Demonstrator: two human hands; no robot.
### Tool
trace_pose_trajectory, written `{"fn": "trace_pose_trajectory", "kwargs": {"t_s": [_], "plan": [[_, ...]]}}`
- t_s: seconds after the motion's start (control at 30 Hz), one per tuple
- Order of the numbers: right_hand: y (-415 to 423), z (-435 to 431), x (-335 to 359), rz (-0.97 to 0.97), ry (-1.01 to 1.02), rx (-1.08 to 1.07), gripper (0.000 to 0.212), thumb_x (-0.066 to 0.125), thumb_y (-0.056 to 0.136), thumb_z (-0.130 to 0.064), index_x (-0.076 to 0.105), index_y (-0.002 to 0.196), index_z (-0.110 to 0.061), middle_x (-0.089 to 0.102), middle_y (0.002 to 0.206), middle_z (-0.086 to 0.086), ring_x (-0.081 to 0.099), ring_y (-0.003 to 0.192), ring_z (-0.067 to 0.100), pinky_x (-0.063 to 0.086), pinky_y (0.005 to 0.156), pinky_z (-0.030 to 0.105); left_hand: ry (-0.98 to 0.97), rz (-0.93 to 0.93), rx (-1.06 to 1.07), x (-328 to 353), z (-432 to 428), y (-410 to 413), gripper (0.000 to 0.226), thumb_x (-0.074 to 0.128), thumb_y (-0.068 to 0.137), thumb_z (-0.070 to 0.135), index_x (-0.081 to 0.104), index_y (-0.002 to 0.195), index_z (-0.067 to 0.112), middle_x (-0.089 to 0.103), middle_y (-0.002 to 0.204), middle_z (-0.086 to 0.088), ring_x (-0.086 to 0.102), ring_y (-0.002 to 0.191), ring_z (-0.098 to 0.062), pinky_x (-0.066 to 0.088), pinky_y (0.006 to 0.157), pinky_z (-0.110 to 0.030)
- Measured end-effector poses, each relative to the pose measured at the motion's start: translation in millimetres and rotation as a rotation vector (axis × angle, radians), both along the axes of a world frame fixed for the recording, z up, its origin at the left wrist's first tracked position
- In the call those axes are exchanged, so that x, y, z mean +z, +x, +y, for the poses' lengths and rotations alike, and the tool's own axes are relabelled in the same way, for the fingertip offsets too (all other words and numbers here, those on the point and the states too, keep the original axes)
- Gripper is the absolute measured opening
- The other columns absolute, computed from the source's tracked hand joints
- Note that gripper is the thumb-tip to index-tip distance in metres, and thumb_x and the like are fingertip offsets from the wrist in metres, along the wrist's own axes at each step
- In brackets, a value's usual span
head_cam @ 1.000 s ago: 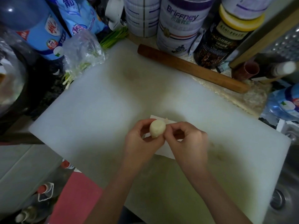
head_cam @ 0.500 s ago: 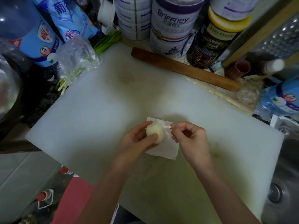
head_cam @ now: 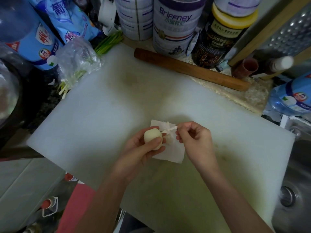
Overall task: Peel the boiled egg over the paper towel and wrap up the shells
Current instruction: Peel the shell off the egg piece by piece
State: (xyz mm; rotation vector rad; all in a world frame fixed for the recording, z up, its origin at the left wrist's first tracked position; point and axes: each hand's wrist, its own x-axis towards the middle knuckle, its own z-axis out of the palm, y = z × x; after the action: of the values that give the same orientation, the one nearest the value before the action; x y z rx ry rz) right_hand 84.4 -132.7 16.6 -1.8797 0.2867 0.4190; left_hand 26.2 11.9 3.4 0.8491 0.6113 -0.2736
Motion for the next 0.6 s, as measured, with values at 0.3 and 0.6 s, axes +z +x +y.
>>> {"fn": "trace_pose_trajectory", "kwargs": {"t_s": [0.3, 0.6], "plan": [[3, -11, -6, -0.074, -0.155, 0.083, 0.020, 0.061, 0.087, -0.017, 0.065, 0.069, -0.023, 0.065, 0.062, -0.008, 0.060, 0.059, 0.005, 0.051, 0.064, 0.024, -0.036, 0.025, -0.011, -1, 7, -10, 0.050, 0.065, 0.067, 0.003, 0.060, 0.117, 0.004, 0.064, 0.106, -0.016, 0.068, 0.094, -0.023, 0.059, 0.072, -0.033], [-9, 2, -5, -0.175, -0.178, 0.206, 0.009, 0.069, 0.083, -0.018, 0.075, 0.078, -0.015, 0.072, 0.068, -0.006, 0.066, 0.063, 0.006, 0.055, 0.069, 0.032, 0.181, -0.061, 0.014, -1, 10, -15, 0.053, 0.078, 0.056, 0.022, 0.067, 0.108, 0.024, 0.071, 0.108, -0.002, 0.065, 0.101, -0.013, 0.053, 0.082, -0.021]]}}
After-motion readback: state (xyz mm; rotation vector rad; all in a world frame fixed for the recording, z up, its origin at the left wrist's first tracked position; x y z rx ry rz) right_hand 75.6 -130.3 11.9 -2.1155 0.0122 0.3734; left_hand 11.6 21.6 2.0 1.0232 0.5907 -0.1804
